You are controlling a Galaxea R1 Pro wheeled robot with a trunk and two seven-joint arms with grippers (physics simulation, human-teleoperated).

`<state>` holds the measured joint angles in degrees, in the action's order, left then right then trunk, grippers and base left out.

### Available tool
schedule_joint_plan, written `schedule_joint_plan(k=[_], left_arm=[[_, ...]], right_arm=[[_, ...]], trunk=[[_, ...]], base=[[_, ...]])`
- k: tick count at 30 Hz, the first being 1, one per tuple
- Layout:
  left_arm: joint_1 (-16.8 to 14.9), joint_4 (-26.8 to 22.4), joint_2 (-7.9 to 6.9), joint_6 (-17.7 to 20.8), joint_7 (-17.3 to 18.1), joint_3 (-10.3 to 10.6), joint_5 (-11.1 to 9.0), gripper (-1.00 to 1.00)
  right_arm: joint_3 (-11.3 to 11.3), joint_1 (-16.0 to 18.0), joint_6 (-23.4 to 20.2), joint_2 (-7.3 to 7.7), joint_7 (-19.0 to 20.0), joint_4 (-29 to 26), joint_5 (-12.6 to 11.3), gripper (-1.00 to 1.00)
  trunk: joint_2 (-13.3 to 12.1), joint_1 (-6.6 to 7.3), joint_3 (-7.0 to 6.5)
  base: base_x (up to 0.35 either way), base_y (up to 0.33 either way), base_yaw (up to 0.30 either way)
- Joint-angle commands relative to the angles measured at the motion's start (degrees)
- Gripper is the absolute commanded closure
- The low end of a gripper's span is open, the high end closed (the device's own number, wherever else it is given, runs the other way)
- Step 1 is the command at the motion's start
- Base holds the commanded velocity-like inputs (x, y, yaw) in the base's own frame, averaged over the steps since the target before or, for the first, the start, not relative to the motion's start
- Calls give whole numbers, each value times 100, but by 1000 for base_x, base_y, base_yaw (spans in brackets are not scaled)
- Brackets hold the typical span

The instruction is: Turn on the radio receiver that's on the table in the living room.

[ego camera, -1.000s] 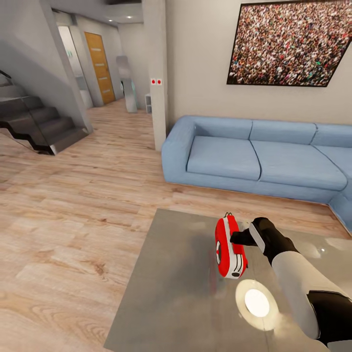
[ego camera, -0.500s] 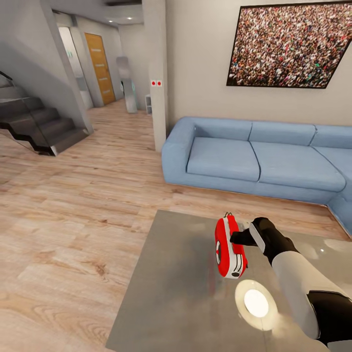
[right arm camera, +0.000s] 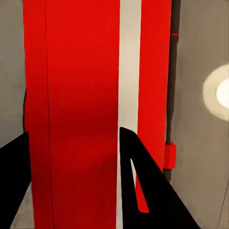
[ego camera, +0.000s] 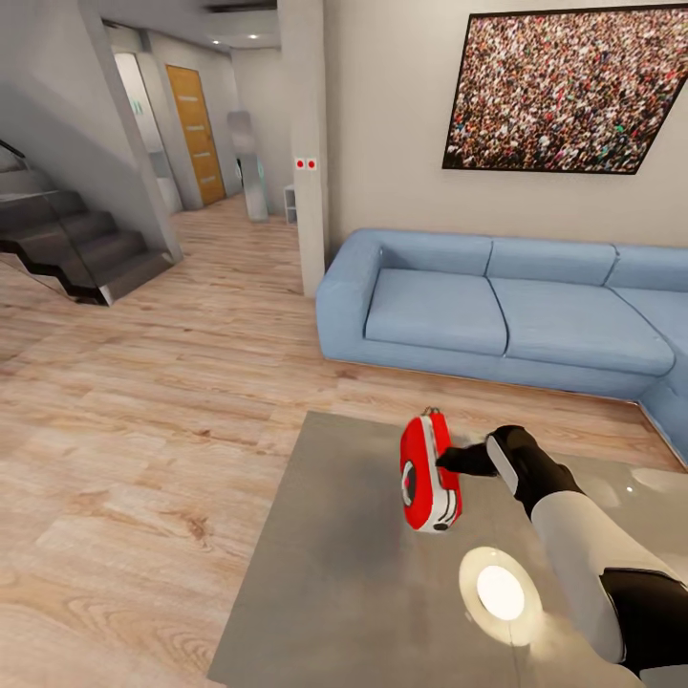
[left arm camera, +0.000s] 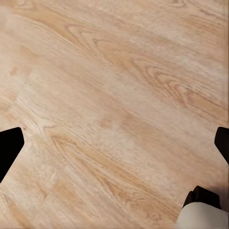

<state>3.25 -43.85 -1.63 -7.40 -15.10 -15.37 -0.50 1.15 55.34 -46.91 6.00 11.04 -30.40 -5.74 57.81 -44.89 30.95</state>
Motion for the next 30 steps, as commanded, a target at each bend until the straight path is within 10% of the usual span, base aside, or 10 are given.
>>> schedule_joint_plan(k=[1, 8, 15, 18, 23, 24, 30], left_arm=[[0, -2, 24, 7, -1, 12, 2, -100], [0, -248, 107, -6, 32, 45, 12, -100], [0, -1660, 50, 212, 57, 37, 39, -100], [0, -2521, 49, 787, 64, 38, 30, -100], [0, -3607, 65, 1618, 106, 59, 15, -100], [0, -3820, 69, 1729, 160, 63, 12, 100], [0, -4351, 122, 1911, 941, 609, -19, 100]], right_arm=[[-2, -1, 49, 5, 246, 3, 100, 100], [-9, -13, 196, 59, 1406, 11, 502, 100], [-9, -21, 676, 65, 2688, 90, 1410, 100], [-9, -23, 931, 61, 3182, 172, 1927, 100], [-9, -23, 1114, 59, 3703, 229, 2150, 100], [-9, -23, 1132, 59, 3825, 249, 2171, 100], [-251, -23, 1452, 59, 4790, 378, 2372, 100]], trunk=[[0, 0, 0], [0, 0, 0], [0, 0, 0], [0, 0, 0], [0, 0, 0], [0, 0, 0], [0, 0, 0]], base=[[0, 0, 0], [0, 0, 0], [0, 0, 0], [0, 0, 0], [0, 0, 0], [0, 0, 0], [0, 0, 0]])
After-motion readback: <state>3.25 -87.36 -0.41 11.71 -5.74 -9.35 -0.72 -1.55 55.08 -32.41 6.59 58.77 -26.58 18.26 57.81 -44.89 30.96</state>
